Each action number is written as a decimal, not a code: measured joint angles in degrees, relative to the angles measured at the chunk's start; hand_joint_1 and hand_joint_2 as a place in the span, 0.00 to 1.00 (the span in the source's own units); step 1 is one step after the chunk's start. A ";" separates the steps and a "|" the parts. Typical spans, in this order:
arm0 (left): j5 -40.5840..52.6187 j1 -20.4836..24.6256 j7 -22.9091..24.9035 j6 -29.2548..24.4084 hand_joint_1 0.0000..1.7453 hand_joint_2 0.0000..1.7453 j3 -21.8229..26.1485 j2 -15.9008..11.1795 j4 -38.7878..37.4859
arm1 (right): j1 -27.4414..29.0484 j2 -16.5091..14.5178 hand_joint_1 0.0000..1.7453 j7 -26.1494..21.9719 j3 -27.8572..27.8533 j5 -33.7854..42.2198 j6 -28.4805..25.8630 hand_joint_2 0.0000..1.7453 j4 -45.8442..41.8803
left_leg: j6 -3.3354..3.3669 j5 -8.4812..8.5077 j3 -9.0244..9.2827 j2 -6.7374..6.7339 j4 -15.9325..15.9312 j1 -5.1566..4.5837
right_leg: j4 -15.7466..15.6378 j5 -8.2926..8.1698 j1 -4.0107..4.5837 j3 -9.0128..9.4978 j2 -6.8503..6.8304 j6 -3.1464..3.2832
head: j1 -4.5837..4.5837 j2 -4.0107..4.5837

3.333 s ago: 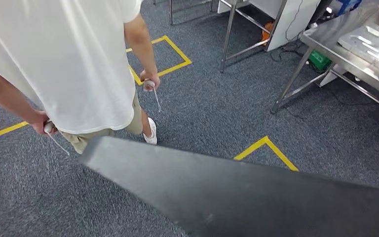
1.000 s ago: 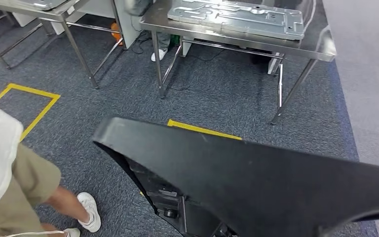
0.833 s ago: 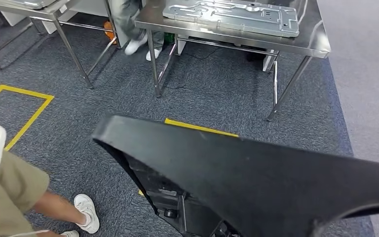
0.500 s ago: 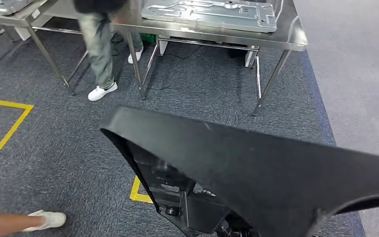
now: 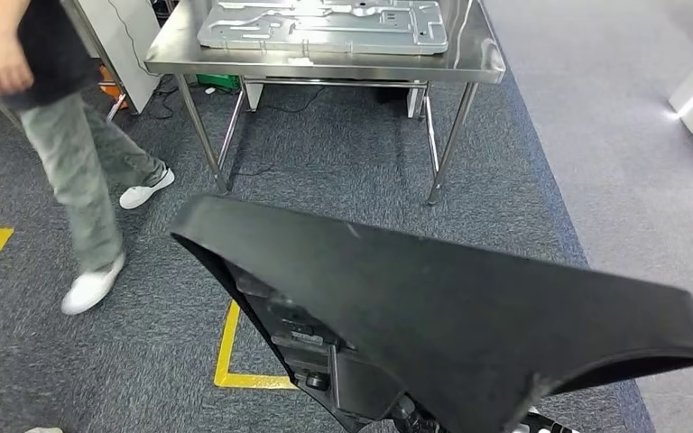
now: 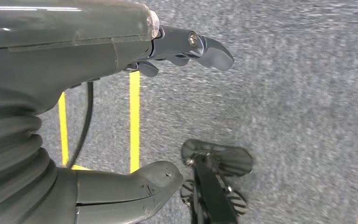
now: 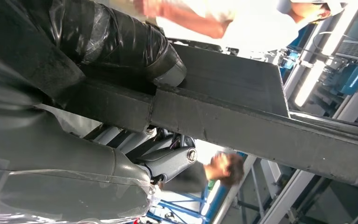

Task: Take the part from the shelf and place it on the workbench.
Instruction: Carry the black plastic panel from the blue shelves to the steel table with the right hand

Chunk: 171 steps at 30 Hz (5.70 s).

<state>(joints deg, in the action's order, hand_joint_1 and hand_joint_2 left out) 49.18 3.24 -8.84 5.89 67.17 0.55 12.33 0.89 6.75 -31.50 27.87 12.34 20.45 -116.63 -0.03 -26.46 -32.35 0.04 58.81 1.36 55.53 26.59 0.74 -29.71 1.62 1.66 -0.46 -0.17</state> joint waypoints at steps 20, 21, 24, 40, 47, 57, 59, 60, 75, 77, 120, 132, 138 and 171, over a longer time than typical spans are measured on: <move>-0.49 0.24 -0.11 1.58 0.00 1.00 1.37 -0.11 0.00 | -0.29 0.01 0.97 -0.14 -0.42 -0.04 -0.99 1.00 -0.08 | -0.41 -1.42 3.16 -0.69 -3.35 0.20 | -0.03 -0.92 -0.84 -1.69 -1.51 -1.03 | 0.01 0.00; -0.48 0.28 -0.11 1.60 0.00 1.00 1.38 -0.13 0.00 | -0.33 0.01 0.97 -0.14 -0.42 -0.03 -0.99 1.00 -0.12 | -0.61 -2.12 2.79 -0.66 -2.26 0.20 | -0.56 -1.04 -0.94 -1.28 -1.50 -0.61 | -0.01 0.00; -0.46 0.22 -0.12 1.63 0.00 1.00 1.38 -0.21 0.00 | -0.39 -0.03 0.97 -0.14 -0.42 -0.03 -1.02 1.00 -0.11 | -0.93 -7.08 -2.63 -0.50 8.54 0.20 | -1.00 -0.75 -0.78 -0.50 -1.56 0.37 | -0.03 0.00; -0.40 0.07 -0.51 1.87 0.00 1.00 1.40 -0.46 0.00 | -0.16 -0.02 0.97 -0.43 -0.44 -0.04 -1.11 1.00 -0.15 | 2.27 -0.88 1.81 -0.41 -2.66 0.02 | 15.57 8.21 -1.05 -7.40 -1.25 -3.13 | 0.01 0.00; -0.05 0.13 -0.60 1.87 0.00 1.00 1.40 -0.38 -0.02 | 0.01 -0.02 0.97 -0.56 -0.48 -0.04 -1.13 1.00 -0.16 | 1.15 -3.52 5.86 -0.24 -3.72 0.09 | 1.87 -3.06 -0.28 -4.60 -1.65 -0.99 | 0.03 0.00; 0.03 0.03 -0.79 1.88 0.00 1.00 1.40 -0.60 0.00 | 0.25 -0.02 0.97 -0.54 -0.52 -0.07 -1.16 1.00 -0.42 | -0.72 -8.33 -4.22 -0.38 13.01 -0.02 | -2.52 0.65 -0.61 2.50 -1.41 0.55 | -0.05 0.00; 0.04 -0.15 -0.79 1.89 0.00 1.00 1.40 -0.61 0.00 | 0.29 -0.02 0.97 -0.55 -0.52 -0.07 -1.16 1.00 -0.42 | -0.80 -2.49 -3.94 -0.40 7.80 -0.01 | -2.49 2.15 -0.72 4.50 -1.26 0.22 | -0.05 0.00; 0.04 -0.18 -0.80 1.90 0.00 1.00 1.40 -0.62 -0.01 | 0.29 -0.02 0.97 -0.56 -0.52 -0.07 -1.17 1.00 -0.39 | -0.76 0.25 -2.80 -0.38 3.83 -0.08 | -2.61 2.92 -0.72 5.50 -1.22 -0.07 | -0.05 0.00; 0.26 -0.14 -0.93 1.95 0.00 1.00 1.40 -0.63 -0.03 | 0.35 0.00 0.97 -0.61 -0.59 -0.09 -1.40 1.00 -0.33 | 2.16 -3.56 6.77 0.29 -4.11 -0.54 | 8.60 3.64 -0.05 -6.56 -1.38 -0.88 | 0.01 0.00; 0.33 -0.01 -0.97 2.01 0.00 1.00 1.40 -0.31 -0.16 | 0.43 0.00 0.97 -0.63 -0.64 -0.08 -1.42 1.00 -0.34 | 1.86 -4.46 8.50 0.40 -5.08 -0.64 | 2.25 -2.38 1.10 -5.46 -0.90 1.15 | 0.00 0.00; 0.77 0.03 -1.83 2.60 0.00 1.00 1.44 -0.68 -0.42 | 0.92 0.06 0.97 -1.33 -1.35 -0.62 -0.85 1.00 -0.79 | -0.15 -7.52 -4.23 0.18 8.61 -0.22 | -0.35 0.67 0.12 0.67 -1.04 1.37 | 0.05 0.00; 0.72 0.03 -1.58 2.57 0.00 1.00 1.81 -0.67 -0.42 | 0.70 0.07 0.97 -1.29 -1.40 -0.65 -0.86 1.00 -0.63 | 2.40 0.25 0.86 0.30 -2.43 -0.21 | 16.71 9.09 -0.84 -7.05 -1.15 -2.31 | 0.08 0.00; 0.73 0.05 -1.67 2.63 0.00 1.00 1.88 -0.47 -0.43 | 0.76 0.07 0.97 -1.08 -1.43 -0.68 -0.86 1.00 -0.61 | 1.25 -2.65 5.21 0.57 -3.33 0.29 | 3.16 -1.61 -0.81 -5.48 -1.37 -1.59 | 0.09 0.00; 0.79 0.42 -2.75 3.10 0.00 1.00 2.82 0.10 -0.48 | -0.32 0.08 0.97 -0.57 -1.52 -0.86 -1.01 1.00 -0.30 | 0.33 -1.52 4.45 0.66 -3.32 -0.04 | 0.63 -1.74 0.45 -3.84 -1.24 0.70 | 0.14 0.00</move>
<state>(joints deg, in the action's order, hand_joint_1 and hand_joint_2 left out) 49.96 3.66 -11.60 8.98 69.99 0.66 11.85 0.57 6.84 -32.07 26.34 11.48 19.44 -116.93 0.30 -27.98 -27.90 0.70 55.49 1.32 56.16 24.85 1.19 -33.55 0.38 2.36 -0.32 -0.17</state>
